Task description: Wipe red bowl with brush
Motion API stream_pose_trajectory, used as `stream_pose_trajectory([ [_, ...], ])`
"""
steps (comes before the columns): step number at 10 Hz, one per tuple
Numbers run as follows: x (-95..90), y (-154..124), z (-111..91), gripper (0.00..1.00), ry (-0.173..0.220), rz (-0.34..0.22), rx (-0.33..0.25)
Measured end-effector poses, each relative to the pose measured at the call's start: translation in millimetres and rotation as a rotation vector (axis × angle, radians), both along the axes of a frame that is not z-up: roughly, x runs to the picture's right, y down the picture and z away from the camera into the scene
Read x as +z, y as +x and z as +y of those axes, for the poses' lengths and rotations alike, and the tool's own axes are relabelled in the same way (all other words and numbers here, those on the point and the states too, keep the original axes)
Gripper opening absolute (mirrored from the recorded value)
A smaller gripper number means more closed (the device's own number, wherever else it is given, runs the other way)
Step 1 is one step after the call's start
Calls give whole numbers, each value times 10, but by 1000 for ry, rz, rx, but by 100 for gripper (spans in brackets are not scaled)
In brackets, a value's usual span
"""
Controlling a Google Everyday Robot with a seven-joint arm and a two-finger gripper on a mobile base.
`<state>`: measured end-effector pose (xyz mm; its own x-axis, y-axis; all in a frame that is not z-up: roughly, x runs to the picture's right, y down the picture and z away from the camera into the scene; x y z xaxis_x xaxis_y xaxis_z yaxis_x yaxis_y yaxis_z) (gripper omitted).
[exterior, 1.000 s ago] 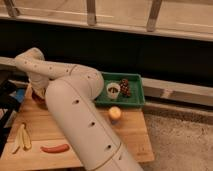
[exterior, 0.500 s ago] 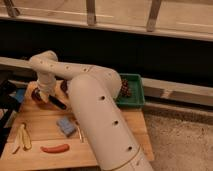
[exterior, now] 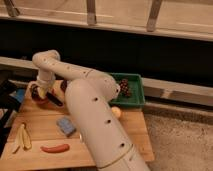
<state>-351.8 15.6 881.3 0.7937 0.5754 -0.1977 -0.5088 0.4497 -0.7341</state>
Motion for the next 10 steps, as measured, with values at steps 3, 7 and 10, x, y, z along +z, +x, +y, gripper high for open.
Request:
stream_pose_trajectory([
  [3,48,-201,-8,0,1,-19,-28],
  [7,-6,182,132,0,-6,70,-43],
  [10,-100,379,-48,0,39,121,-34],
])
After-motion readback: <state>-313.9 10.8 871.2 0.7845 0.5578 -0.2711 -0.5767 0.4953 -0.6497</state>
